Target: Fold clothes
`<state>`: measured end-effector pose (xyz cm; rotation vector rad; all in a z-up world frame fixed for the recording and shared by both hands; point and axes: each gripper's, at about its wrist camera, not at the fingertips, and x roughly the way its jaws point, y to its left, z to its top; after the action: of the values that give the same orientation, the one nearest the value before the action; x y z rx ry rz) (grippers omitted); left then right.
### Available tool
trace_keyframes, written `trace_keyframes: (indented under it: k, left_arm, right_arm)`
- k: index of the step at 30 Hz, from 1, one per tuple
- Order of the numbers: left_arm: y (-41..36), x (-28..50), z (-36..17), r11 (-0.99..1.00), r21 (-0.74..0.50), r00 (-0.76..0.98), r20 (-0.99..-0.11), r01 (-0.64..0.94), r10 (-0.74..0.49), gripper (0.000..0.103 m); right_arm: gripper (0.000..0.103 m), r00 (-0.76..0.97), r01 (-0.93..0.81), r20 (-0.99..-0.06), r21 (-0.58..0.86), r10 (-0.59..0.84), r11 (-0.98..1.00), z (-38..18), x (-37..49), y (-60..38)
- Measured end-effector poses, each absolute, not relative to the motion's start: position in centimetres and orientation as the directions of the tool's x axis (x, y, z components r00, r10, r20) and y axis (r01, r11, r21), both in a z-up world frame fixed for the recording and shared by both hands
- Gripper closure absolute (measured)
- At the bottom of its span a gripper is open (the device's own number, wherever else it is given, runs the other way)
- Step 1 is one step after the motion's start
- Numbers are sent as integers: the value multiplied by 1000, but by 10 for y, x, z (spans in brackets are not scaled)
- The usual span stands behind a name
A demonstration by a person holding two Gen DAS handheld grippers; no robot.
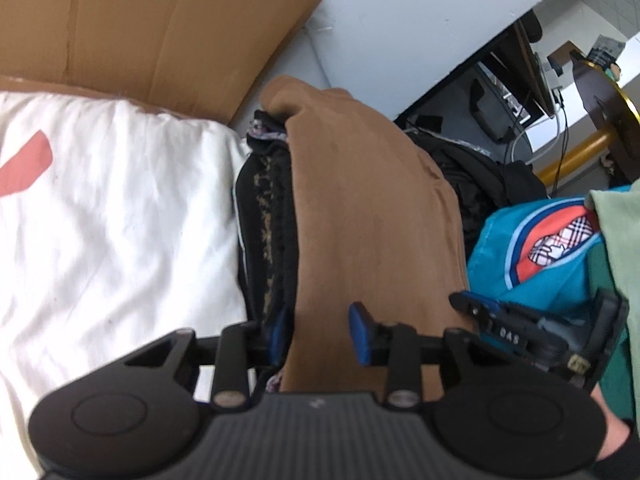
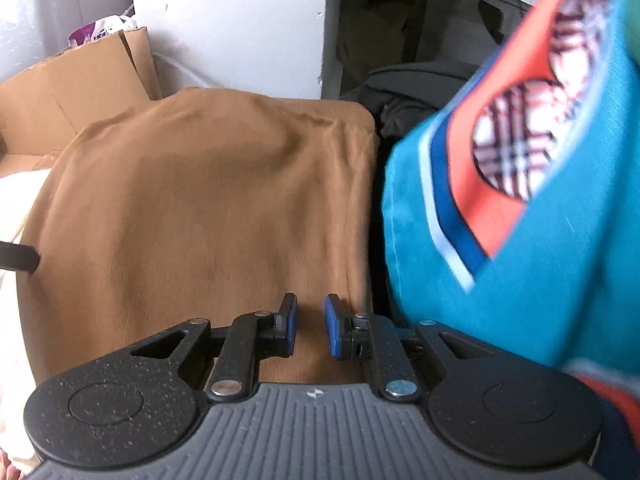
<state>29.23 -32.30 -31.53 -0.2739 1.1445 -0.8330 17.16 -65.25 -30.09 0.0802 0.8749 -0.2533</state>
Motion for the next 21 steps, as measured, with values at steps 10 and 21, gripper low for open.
trace_keyframes:
  k: [10,21]
  left_arm:
    - [-316,261,-336,678,-520,77,-762,520,-643,73]
    - [-315,247,-354,673,-529,27,-775,517,-631,79]
  right_arm:
    - [82,620,251,-756,-64,-212,966,-294,129,-633]
    - [82,696,168,-711,26,-100,985,-276,117,-586]
